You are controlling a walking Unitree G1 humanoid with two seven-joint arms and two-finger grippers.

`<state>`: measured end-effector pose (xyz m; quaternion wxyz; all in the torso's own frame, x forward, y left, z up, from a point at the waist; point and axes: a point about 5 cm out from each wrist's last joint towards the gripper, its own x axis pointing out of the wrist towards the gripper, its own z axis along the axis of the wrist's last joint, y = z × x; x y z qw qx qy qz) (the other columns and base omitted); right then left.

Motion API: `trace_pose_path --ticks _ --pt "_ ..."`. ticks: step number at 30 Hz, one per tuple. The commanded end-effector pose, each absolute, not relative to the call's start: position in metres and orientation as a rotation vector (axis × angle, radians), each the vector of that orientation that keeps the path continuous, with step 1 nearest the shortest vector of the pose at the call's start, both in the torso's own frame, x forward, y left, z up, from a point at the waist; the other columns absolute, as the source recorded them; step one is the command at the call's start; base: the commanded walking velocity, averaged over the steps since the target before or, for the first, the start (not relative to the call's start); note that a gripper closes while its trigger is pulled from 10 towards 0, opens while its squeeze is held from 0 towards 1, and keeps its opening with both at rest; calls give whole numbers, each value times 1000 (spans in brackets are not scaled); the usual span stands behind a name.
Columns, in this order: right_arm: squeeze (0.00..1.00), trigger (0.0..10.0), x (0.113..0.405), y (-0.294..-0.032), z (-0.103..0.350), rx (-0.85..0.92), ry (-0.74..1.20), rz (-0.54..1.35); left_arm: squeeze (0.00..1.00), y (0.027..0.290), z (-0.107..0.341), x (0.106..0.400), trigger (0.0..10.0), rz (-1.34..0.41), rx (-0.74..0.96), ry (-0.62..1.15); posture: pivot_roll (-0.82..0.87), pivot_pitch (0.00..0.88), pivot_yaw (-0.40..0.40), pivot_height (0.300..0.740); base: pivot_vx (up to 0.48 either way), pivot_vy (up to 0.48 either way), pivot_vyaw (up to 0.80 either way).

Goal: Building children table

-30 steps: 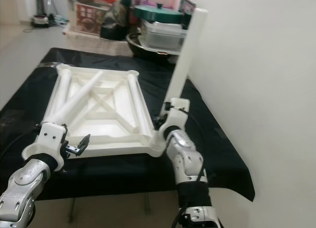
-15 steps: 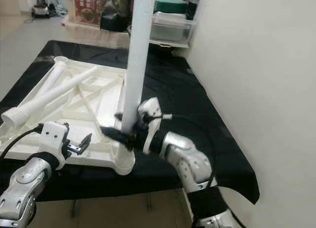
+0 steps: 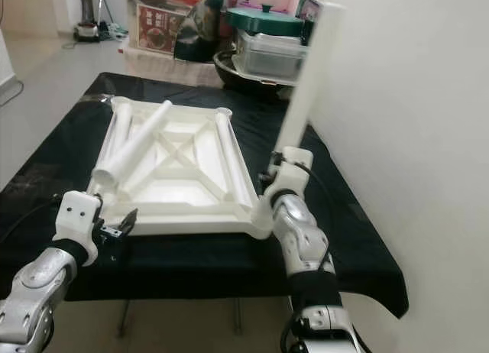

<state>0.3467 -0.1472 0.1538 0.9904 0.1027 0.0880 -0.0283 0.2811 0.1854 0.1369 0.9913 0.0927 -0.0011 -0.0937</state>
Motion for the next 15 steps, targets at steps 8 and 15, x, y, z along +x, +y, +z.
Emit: trace_pose_path --ticks 8,15 --pt "1000 10000 339 -97 160 245 209 298 0 179 137 283 10000 -212 180 -4 144 0 -195 740 0 0 0" --pt "0 10000 332 -84 195 256 82 699 0 179 137 284 10000 -211 179 -6 141 0 -198 740 0 0 0"
